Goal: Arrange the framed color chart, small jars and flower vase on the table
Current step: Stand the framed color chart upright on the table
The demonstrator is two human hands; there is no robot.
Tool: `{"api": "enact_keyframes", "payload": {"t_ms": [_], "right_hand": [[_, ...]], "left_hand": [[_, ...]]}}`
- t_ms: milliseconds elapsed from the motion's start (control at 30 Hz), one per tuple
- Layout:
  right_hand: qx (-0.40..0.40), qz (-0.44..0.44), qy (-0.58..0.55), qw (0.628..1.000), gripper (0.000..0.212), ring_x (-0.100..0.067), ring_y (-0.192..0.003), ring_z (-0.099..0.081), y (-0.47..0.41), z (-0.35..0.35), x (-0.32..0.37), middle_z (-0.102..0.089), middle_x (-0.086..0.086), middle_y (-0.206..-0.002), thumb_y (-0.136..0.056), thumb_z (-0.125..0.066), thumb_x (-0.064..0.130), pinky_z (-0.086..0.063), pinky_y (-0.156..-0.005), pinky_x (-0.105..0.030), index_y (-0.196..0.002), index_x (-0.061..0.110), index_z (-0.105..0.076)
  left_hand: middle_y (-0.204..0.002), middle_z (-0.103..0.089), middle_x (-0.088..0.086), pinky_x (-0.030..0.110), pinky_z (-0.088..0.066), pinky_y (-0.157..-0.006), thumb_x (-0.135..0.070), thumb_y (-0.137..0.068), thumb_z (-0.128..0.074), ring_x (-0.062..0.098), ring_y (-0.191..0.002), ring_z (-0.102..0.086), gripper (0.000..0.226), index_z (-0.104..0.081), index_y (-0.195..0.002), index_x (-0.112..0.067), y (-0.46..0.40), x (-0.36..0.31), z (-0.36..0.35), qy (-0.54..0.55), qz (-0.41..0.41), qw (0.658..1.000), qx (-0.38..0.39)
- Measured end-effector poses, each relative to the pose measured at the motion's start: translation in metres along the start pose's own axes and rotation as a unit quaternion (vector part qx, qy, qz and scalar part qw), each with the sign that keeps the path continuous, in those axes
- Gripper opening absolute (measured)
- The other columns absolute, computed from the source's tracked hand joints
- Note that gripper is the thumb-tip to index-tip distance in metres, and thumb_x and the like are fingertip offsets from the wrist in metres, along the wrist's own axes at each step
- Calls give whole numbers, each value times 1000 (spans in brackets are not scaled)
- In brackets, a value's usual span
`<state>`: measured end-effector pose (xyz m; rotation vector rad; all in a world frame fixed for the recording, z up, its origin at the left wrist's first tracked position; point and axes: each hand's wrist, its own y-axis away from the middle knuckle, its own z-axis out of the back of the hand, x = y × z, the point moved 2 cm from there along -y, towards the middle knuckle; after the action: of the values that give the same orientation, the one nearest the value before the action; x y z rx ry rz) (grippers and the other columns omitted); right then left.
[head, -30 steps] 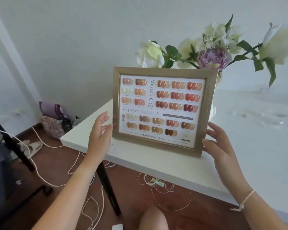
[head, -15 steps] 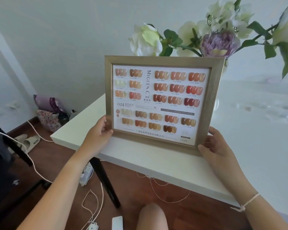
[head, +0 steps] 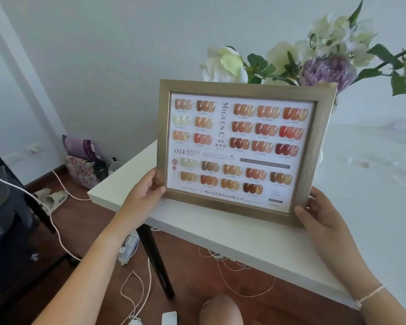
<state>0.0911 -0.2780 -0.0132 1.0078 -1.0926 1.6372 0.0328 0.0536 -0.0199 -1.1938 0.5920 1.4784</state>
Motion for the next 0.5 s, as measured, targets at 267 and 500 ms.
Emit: {"api": "enact_keyframes", "payload": {"t_ms": [267,500], "right_hand": [[47,33,-49,997,40,-18,-98,-66,-19,-28,19,-69,4,-108,-94,-40,5,-55,-86,-41,-124,30,-49],[96,90,-64,989,41,-17,-89,-67,-53,-72,52,-68,6,-105,-94,-40,7,-57,-80,-41,-113,43,-48]], "left_hand": [[-119,-67,-12,24,-56,-81,-4,-94,-42,11,-111,-63,50,-57,-116,-46,17,-5,40,108,-12,993,-43],[-109,-71,-15,34,-52,-85,-1,-94,-42,7,-105,-64,52,-59,-106,-49,21,-10,86,118,-14,984,-131]]}}
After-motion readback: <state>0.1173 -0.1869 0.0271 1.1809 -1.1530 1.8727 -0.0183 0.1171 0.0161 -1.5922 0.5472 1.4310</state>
